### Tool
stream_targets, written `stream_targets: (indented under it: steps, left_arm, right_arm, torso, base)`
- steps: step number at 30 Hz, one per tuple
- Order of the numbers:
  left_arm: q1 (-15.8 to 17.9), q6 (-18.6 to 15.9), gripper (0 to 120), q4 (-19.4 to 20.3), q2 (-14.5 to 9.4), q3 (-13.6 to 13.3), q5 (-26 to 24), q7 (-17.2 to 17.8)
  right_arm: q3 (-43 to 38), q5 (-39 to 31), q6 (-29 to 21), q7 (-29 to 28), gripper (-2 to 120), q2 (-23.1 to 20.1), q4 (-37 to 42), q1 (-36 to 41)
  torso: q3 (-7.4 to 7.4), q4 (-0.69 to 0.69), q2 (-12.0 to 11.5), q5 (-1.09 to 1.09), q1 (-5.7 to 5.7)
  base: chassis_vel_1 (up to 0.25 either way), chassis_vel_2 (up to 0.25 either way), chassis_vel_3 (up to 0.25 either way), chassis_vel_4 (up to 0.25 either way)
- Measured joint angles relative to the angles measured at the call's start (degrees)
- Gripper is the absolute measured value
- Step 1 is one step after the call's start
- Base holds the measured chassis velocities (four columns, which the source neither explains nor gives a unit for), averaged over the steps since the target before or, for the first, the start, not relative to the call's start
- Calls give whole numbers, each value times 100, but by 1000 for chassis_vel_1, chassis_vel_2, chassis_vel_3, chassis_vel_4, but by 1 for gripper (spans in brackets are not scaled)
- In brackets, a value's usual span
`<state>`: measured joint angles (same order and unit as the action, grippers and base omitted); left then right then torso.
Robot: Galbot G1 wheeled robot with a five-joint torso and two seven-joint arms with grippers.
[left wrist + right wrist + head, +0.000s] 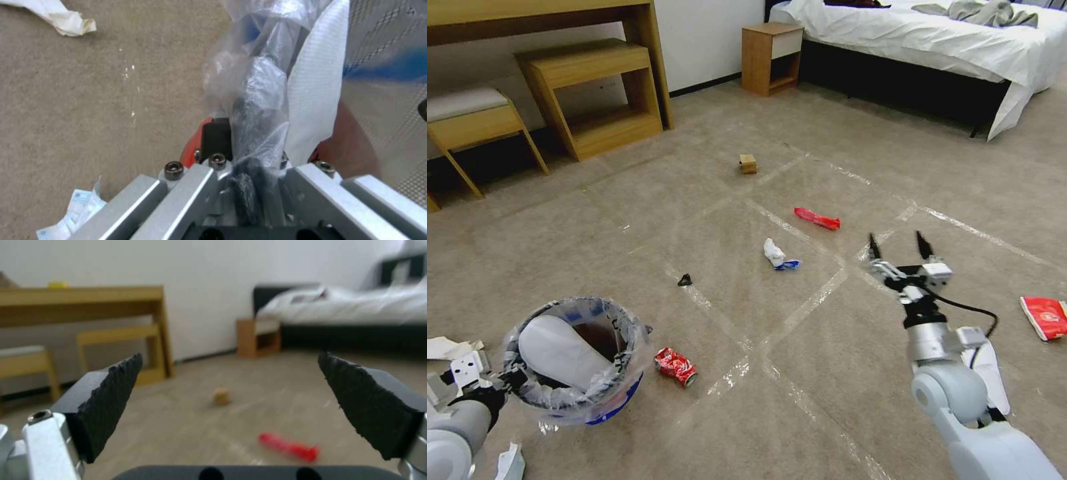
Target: Pick up the trash bin and place the garbage on the floor into it.
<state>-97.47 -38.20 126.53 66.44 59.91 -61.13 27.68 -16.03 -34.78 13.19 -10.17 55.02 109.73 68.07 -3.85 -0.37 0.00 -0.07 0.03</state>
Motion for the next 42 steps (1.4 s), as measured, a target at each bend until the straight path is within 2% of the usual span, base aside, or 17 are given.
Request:
stream_targets:
  steps: [2,3,6,7,10,11,13,14,16,21,23,25,28,29,31,39,42]
  left_arm:
    - [6,0,1,-25,73,-28,66,-2]
    - [6,0,1,-25,73,-28,66,-2]
    - [9,1,1,-28,175,-42,139,-6]
    - [9,1,1,-28,175,-42,139,-6]
    - [14,2,1,-21,254,-20,177,-7]
    - [14,2,1,-21,254,-20,177,-7]
    - [-3,4,1,15,316,26,188,-5]
    - [-3,4,1,15,316,26,188,-5]
    - [-43,9,1,40,378,73,205,-5]
    - [-109,22,1,69,460,155,227,-6]
    - [-144,36,1,90,518,216,234,-19]
    - [-145,41,1,95,537,232,235,-21]
    - [-141,62,1,109,609,276,236,-28]
    - [-141,62,1,109,609,276,236,-28]
    - [-133,85,1,111,666,318,240,-42]
    - [-124,128,1,108,778,365,261,-97]
    - [-151,148,1,102,801,399,265,-122]
  right_arm:
    - [620,-443,-447,-320,100,-154,-2,-398]
    - [620,-443,-447,-320,100,-154,-2,-398]
    - [1583,-1242,-1173,-802,100,-296,-47,-1080]
    - [1583,-1242,-1173,-802,100,-296,-47,-1080]
    - [2707,-1920,-1871,-1397,100,-275,-251,-1894]
    - [2707,-1920,-1871,-1397,100,-275,-251,-1894]
    - [3442,-2343,-2256,-1821,100,-120,-422,-2551]
    - [3442,-2343,-2256,-1821,100,-120,-422,-2551]
    - [4083,-2771,-2630,-2186,100,134,-621,-3097]
    - [4758,-3305,-3160,-2456,100,475,-876,-3625]
    - [5315,-3737,-3691,-2636,100,859,-1141,-4044]
    - [5433,-3796,-3773,-2668,100,967,-1205,-4136]
    - [5915,-3998,-4066,-2747,100,1448,-1498,-4504]
    - [5915,-3998,-4066,-2747,100,1448,-1498,-4504]
    - [6241,-4296,-4651,-2830,100,1806,-1832,-4831]
    - [6726,-4575,-5528,-2903,100,2207,-2548,-5211]
    - [6834,-4561,-5590,-2911,100,2330,-2764,-5192]
  torso:
    - [-1,1,0,0,0]
    - [-1,1,0,0,0]
    - [0,2,0,-1,0]
    - [0,2,0,-1,0]
    - [-1,2,0,-1,0]
    - [-1,2,0,-1,0]
    - [-1,0,0,-1,0]
    - [-1,0,0,-1,0]
    - [-1,2,0,-2,0]
    - [0,2,0,-3,0]
    - [-1,1,0,-3,0]
    - [0,0,0,-3,0]
    - [0,3,0,-3,0]
    - [0,3,0,-3,0]
    - [0,2,0,-3,0]
    - [0,0,0,-2,0]
    - [0,1,0,-2,0]
  base:
    - [0,0,0,0]
    - [0,0,0,0]
    - [0,0,0,0]
    - [0,0,0,0]
    - [0,0,0,0]
    - [0,0,0,0]
    - [0,0,0,0]
    - [0,0,0,0]
    - [0,0,0,0]
    - [0,0,0,0]
    - [0,0,0,0]
    - [0,0,0,0]
    - [0,0,0,0]
    - [0,0,0,0]
    - [0,0,0,0]
    - [0,0,0,0]
    - [0,0,0,0]
